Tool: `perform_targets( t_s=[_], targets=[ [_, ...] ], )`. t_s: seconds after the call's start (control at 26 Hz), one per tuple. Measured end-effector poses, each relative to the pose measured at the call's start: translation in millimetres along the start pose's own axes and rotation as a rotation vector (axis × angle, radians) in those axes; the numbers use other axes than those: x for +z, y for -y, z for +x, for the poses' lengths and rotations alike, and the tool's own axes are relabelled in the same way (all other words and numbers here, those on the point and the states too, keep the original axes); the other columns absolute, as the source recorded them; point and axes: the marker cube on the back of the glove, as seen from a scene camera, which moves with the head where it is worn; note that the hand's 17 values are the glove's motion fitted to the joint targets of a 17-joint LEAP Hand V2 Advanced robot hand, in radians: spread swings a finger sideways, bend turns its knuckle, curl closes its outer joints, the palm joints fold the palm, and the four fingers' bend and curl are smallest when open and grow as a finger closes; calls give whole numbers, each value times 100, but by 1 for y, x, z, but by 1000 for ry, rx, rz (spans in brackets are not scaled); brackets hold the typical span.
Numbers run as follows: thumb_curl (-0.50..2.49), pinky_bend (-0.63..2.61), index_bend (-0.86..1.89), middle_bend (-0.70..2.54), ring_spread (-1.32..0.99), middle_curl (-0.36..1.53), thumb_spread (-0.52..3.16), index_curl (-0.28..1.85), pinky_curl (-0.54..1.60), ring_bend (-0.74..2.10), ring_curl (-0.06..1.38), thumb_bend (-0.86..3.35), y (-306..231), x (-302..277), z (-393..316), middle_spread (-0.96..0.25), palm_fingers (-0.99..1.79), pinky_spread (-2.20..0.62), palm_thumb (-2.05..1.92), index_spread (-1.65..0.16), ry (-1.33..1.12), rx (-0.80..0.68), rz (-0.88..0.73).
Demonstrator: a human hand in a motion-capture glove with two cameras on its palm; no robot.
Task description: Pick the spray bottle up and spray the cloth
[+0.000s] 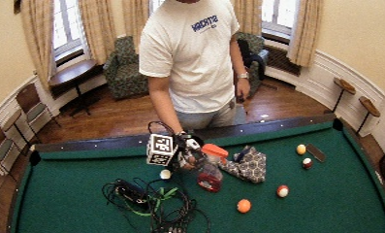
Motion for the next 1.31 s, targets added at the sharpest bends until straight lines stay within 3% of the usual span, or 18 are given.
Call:
perform_targets(
  t_s=[0.42,0.92,1.08,1.31],
  targets=[
    [61,60,56,50,-26,56,50,50,55,70,54,4,-8,-9,8,-28,144,-14,119,-29,77,-26,28],
    [69,77,79,82,-25,77,11,66,73,99,70,1,-1,-15,7,-28,123,-11,120,-26,127,-24,48],
    [70,83,75,76,-24,77,18,67,73,92,70,-3,0,-13,6,-26,111,-15,116,-26,141,-15,22],
    [65,75,45,68,-23,72,48,60,68,88,66,-8,2,-7,4,-24,105,-21,97,-26,104,-41,-37]
  ],
)
